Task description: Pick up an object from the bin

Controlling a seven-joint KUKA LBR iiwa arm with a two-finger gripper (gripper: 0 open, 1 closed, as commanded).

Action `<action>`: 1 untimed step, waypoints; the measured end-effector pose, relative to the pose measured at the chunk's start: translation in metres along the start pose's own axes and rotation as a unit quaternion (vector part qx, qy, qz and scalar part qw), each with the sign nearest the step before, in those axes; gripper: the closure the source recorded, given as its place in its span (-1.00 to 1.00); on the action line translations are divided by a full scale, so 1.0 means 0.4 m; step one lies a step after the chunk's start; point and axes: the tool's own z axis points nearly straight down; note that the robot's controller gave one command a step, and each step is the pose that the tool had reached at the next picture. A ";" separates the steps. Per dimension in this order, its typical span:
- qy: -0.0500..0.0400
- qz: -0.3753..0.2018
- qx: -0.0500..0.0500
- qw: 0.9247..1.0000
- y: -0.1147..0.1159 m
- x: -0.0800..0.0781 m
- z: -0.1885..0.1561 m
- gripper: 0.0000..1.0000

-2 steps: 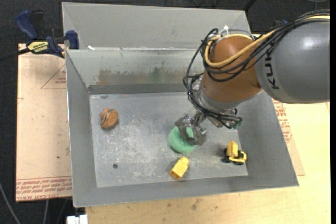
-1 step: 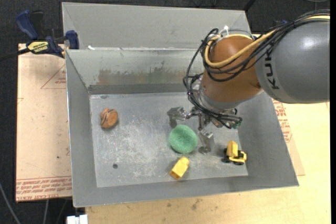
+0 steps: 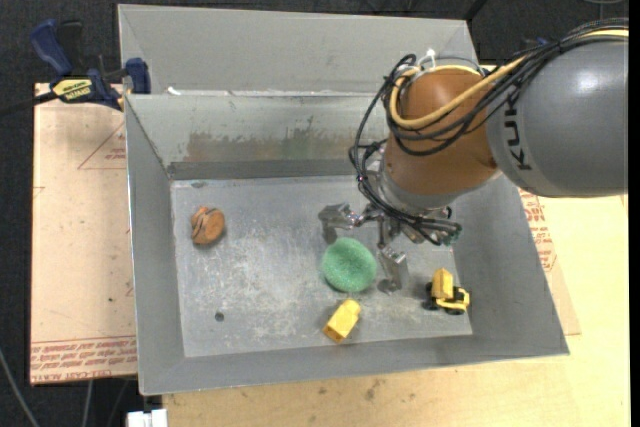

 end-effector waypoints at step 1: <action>-0.001 -0.067 0.001 0.998 -0.004 -0.014 0.031 -1.00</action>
Offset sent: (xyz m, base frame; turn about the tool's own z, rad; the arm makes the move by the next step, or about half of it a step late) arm 0.0103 -0.0004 -0.0441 -0.4132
